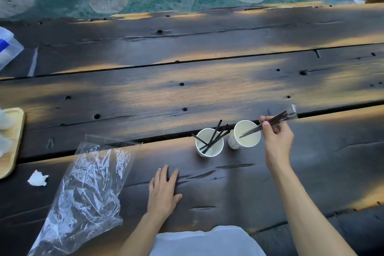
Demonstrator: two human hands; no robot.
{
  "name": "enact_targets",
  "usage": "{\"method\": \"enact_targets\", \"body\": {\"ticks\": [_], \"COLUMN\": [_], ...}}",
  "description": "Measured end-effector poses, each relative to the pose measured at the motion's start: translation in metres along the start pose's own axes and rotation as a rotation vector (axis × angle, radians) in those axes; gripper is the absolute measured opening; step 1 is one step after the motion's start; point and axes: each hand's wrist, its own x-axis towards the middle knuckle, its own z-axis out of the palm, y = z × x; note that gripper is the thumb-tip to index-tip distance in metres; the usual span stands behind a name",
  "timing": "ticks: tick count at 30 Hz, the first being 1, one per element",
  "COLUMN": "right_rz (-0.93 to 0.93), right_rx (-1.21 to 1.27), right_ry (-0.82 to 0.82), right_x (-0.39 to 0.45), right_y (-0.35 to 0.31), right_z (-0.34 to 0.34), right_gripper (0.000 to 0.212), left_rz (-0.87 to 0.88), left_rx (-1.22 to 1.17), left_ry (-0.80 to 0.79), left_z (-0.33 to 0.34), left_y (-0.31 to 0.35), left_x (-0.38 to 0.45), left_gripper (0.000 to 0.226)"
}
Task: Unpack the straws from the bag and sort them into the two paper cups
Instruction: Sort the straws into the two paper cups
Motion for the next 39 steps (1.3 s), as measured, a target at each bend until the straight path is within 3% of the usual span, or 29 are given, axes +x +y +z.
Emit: {"method": "enact_targets", "body": {"ticks": [8, 18, 23, 27, 31, 34, 36, 39], "right_rz": [0.033, 0.067, 0.237, 0.538, 0.944, 1.096, 1.078, 1.041], "right_rx": [-0.13, 0.001, 0.204, 0.197, 0.255, 0.173, 0.051, -0.073], "right_ry": [-0.029, -0.023, 0.211, 0.349, 0.126, -0.21, -0.388, -0.56], "right_x": [0.004, 0.001, -0.014, -0.044, -0.098, -0.145, -0.17, -0.198], "right_y": [0.009, -0.002, 0.006, 0.036, 0.07, 0.083, 0.085, 0.082], "right_z": [-0.001, -0.009, -0.017, -0.015, 0.019, 0.061, 0.086, 0.115], "right_gripper": [0.017, 0.026, 0.024, 0.015, 0.021, 0.023, 0.015, 0.012], "left_rz": [0.005, 0.007, -0.096, -0.322, -0.766, -0.975, -1.015, -0.959], "left_rx": [0.012, -0.042, -0.389, -0.959, -1.735, -2.175, -2.32, -2.289], "left_ry": [0.01, 0.031, 0.089, 0.126, 0.073, 0.194, 0.274, 0.416], "left_z": [0.004, 0.005, -0.004, -0.013, -0.007, -0.001, 0.003, 0.008], "left_y": [-0.002, -0.005, -0.013, -0.025, -0.041, -0.062, -0.076, -0.094], "left_x": [0.001, 0.0, -0.009, -0.036, -0.081, -0.111, -0.122, -0.129], "left_gripper": [0.082, 0.081, 0.069, 0.045, 0.025, 0.041, 0.051, 0.048]}}
